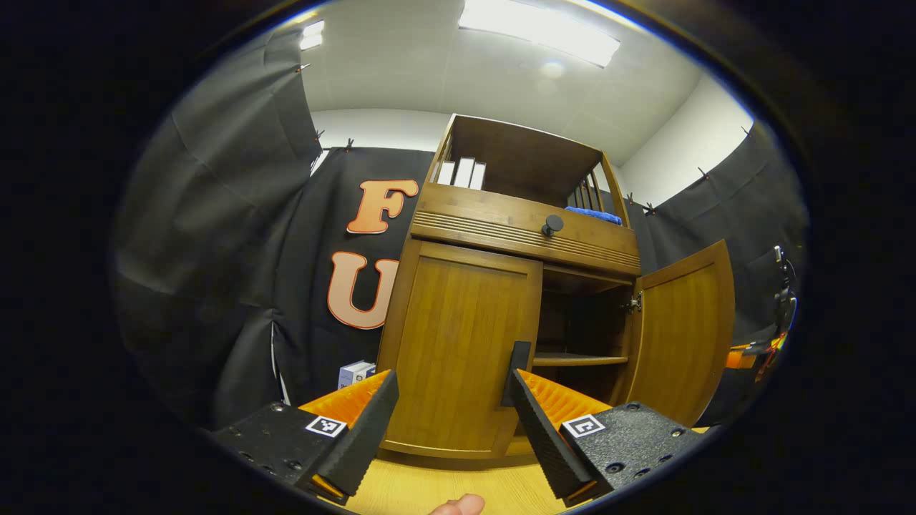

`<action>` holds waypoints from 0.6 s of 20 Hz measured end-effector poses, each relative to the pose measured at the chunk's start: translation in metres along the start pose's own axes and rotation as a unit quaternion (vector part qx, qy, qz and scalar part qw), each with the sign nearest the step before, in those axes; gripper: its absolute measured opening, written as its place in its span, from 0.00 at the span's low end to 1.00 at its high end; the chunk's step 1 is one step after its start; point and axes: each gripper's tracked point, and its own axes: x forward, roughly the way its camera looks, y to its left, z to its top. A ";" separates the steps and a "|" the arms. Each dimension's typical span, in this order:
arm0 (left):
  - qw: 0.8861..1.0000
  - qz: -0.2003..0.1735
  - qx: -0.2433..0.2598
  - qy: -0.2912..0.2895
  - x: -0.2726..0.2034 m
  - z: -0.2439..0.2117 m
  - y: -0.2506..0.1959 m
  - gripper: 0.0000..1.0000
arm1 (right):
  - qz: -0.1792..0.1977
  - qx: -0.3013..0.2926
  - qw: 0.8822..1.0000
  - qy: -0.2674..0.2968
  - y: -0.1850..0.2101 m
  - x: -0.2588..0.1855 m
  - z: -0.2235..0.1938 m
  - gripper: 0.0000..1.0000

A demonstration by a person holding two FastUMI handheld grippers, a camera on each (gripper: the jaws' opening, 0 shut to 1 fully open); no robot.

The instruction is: Open the right door of the double-door shoe cabinet with the right hand, and open the left door with the left hand.

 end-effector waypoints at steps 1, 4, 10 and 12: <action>1.000 0.002 0.002 -0.002 0.000 0.001 0.001 0.94 | -0.009 0.007 1.000 -0.002 -0.011 -0.003 0.002 0.21; 1.000 0.007 0.002 -0.005 0.004 0.001 0.002 0.94 | -0.042 0.021 0.999 -0.007 -0.049 -0.014 0.005 0.21; 1.000 0.002 -0.008 0.006 0.013 -0.008 -0.005 0.95 | -0.022 0.037 0.999 -0.031 -0.043 -0.038 0.026 0.25; 1.000 0.000 -0.009 0.012 0.017 -0.013 -0.008 0.95 | -0.012 0.036 0.999 -0.033 -0.031 -0.051 0.030 0.25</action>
